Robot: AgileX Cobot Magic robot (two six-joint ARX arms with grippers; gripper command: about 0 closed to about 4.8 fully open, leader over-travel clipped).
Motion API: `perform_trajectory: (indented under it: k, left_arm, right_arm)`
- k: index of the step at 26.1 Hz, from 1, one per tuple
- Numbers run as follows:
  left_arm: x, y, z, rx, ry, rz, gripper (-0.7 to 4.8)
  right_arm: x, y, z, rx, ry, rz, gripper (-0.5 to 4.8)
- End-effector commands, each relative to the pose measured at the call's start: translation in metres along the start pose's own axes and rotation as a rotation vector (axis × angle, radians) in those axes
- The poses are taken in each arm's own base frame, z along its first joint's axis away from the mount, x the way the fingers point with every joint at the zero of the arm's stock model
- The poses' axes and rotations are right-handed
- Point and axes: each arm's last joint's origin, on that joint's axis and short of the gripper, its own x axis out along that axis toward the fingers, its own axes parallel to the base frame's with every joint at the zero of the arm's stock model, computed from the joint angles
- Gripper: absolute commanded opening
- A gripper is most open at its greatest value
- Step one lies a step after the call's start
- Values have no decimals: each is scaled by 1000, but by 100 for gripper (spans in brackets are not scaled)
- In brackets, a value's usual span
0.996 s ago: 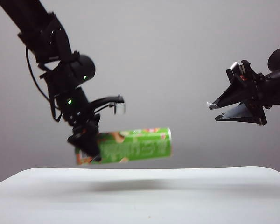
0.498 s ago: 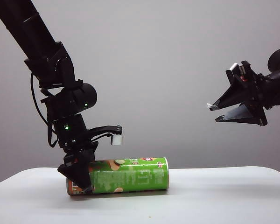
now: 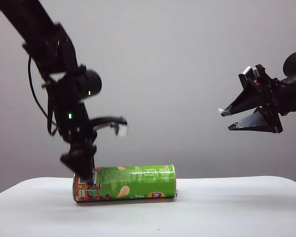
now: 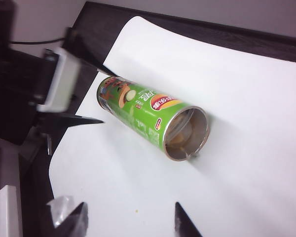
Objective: Pick up the green tub of chips from the desk, push the transparent container that's holding the chips and has slipped out back in, and finally put the chips back on the desk.
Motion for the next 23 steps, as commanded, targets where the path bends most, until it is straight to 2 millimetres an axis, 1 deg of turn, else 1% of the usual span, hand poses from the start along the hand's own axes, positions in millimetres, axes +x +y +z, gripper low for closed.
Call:
perform_trajectory:
  k: [1, 3, 4, 5, 6, 7, 8, 9, 10, 14, 15, 16, 18, 23]
  left_arm:
    - [-29, -6, 1, -52, 22, -21, 479]
    - [-43, -10, 0, -94, 51, -21, 479]
    - [-51, -12, 0, -111, 71, -17, 479]
    - [-58, -14, -1, -122, 88, -11, 479]
    - [-65, -15, -2, -128, 109, -2, 479]
    - [-73, -18, -3, -146, 136, 16, 479]
    - [-80, -19, -3, -161, 159, 39, 479]
    - [-87, -20, -4, -184, 179, 70, 479]
    - [-105, -21, -5, -266, 211, 160, 479]
    - [-139, -32, -8, -427, 161, 271, 479]
    - [-155, -41, -11, -477, 102, 323, 479]
    - [-160, -46, -13, -477, 80, 343, 479]
    - [-182, -73, -27, -478, -8, 428, 479]
    - [-197, -108, -53, -538, -132, 577, 479]
  right_arm:
    - [-1, 3, -1, 18, 15, -9, 217]
    - [-3, 6, -3, 40, 37, -50, 215]
    - [-5, 8, -4, 44, 49, -69, 198]
    - [-7, 11, -5, 44, 64, -90, 149]
    - [-9, 15, -6, 40, 87, -119, 52]
    - [-12, 19, -7, 35, 107, -146, -16]
    - [-14, 23, -8, 34, 126, -174, -1]
    - [-18, 29, -9, 42, 148, -208, -2]
    - [-23, 37, -10, 61, 178, -254, -2]
    - [-34, 56, -12, 75, 197, -265, -2]
    - [-39, 66, -11, 54, 178, -254, -2]
    - [-41, 72, -11, 39, 161, -242, -2]
    - [-54, 95, -11, -51, 81, -237, -2]
    - [-68, 123, -17, -116, -5, -255, -2]
